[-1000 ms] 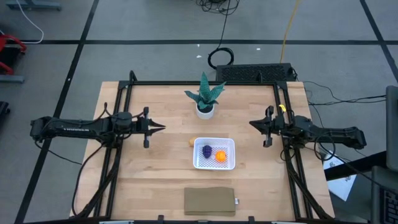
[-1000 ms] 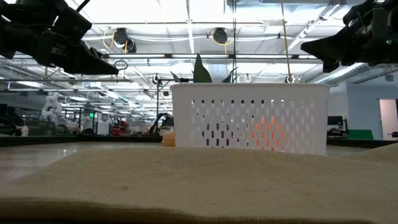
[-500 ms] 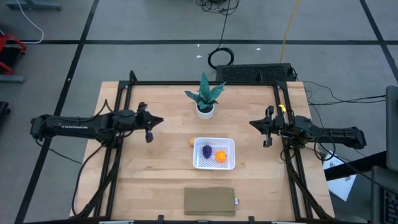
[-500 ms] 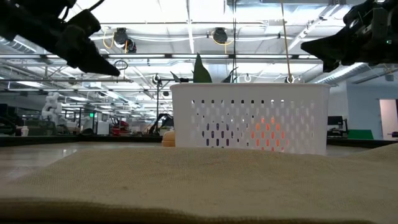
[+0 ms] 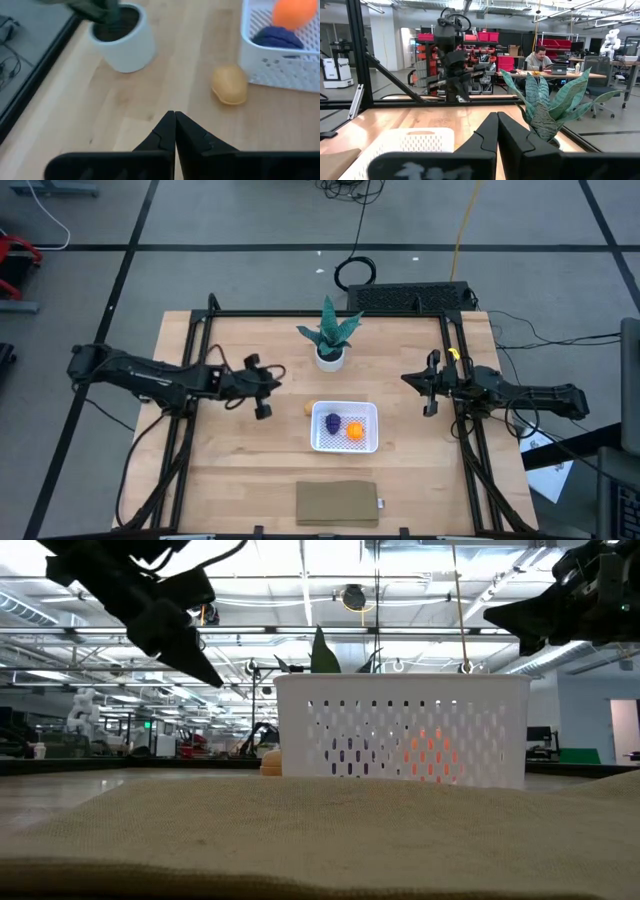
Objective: Pick and placing Produce into tupperware
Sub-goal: Put the brown potato into the white bin
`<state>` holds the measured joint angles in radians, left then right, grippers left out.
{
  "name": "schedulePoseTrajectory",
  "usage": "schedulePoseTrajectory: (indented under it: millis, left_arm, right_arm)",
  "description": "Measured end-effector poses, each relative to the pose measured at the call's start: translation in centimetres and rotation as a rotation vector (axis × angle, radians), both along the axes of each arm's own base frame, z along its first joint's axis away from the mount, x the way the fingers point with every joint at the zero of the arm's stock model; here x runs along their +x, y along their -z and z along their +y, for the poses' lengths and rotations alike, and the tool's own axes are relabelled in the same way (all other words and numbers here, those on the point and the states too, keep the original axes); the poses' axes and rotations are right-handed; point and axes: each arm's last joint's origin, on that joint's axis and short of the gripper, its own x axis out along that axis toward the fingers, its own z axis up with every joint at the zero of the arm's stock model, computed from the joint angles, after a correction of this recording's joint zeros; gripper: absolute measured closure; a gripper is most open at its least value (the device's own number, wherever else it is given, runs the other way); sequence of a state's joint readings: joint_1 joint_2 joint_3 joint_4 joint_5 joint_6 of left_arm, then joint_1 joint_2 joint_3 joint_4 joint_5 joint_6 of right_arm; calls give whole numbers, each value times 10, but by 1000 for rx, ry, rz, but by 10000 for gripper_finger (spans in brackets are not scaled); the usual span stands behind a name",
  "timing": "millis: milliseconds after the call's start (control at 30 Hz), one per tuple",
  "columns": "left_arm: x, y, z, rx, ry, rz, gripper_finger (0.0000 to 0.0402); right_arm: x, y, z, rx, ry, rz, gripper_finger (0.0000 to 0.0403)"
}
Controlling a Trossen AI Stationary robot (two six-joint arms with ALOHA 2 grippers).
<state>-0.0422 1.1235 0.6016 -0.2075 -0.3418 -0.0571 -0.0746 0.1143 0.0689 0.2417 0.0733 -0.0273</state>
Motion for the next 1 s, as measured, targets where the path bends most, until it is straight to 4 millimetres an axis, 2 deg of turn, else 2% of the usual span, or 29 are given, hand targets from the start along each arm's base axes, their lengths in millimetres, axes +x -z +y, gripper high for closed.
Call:
schedulePoseTrajectory:
  millis: [200, 367, 533, 833, 1000]
  left_arm:
    - [14, 8, -6, 36, 54, 60, 376]
    - [16, 8, -7, 23, 45, 44, 331]
    - [16, 8, -7, -11, 16, 30, 260]
    - [16, 8, -9, -81, 70, 29, 108]
    - [17, 7, -9, -83, 69, 8, 53]
  right_arm:
    - [0, 0, 0, 15, -2, -2, 403]
    - [0, 0, 0, 31, -4, -4, 403]
    - [0, 0, 0, 35, -5, -4, 403]
    - [0, 0, 0, 42, -6, -5, 403]
    - [0, 0, 0, 42, -6, -4, 403]
